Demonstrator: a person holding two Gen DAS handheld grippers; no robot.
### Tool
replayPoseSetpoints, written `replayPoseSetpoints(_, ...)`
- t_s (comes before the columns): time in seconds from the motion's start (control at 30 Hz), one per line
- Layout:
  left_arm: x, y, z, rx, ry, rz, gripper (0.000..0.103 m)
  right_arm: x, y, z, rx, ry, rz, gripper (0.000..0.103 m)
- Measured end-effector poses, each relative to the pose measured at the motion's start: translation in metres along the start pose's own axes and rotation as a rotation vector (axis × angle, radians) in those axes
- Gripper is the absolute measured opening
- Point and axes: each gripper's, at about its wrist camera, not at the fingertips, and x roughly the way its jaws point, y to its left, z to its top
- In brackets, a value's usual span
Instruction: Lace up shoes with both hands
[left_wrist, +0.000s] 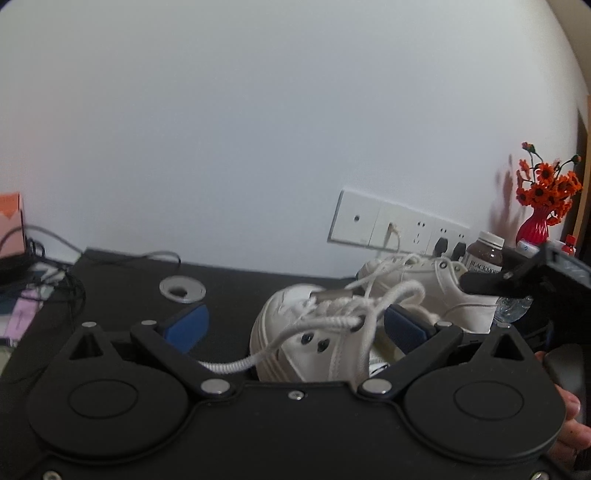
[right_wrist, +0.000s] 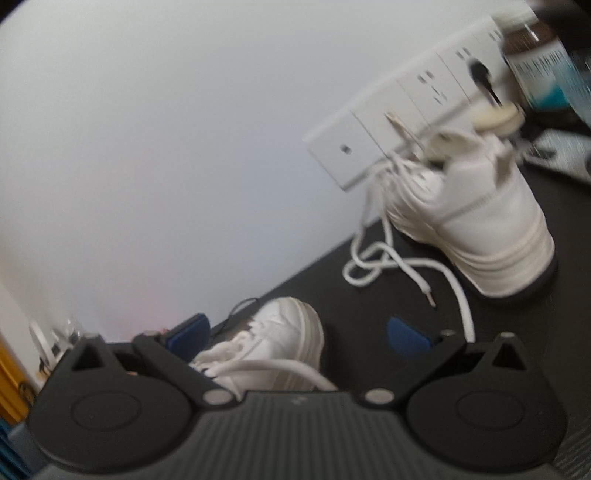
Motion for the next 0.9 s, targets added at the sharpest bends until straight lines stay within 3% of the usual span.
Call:
replayPoseSetpoints(0.23,0.007,-0.012,-0.004,0.070,0.009,0.029,0.103,0.001,0.002,-0.007,-0.030,-0.008,-0.014,0.102)
replayPoseSetpoints(0.57,0.002,-0.027,-0.004,0.134,-0.067,0.131,0.103,0.005,0.003,-0.010,-0.064,0.019,-0.012,0.103)
replayPoseSetpoints(0.67,0.000,-0.026,-0.003,0.131,-0.075,0.136,0.103,0.005,0.016,-0.013,-0.190,0.017,-0.035,0.102)
replayPoseSetpoints(0.9,-0.001,-0.024,-0.005,0.124,-0.080,0.126,0.103,-0.003,0.052,-0.041,-0.575,-0.131,-0.060,0.102)
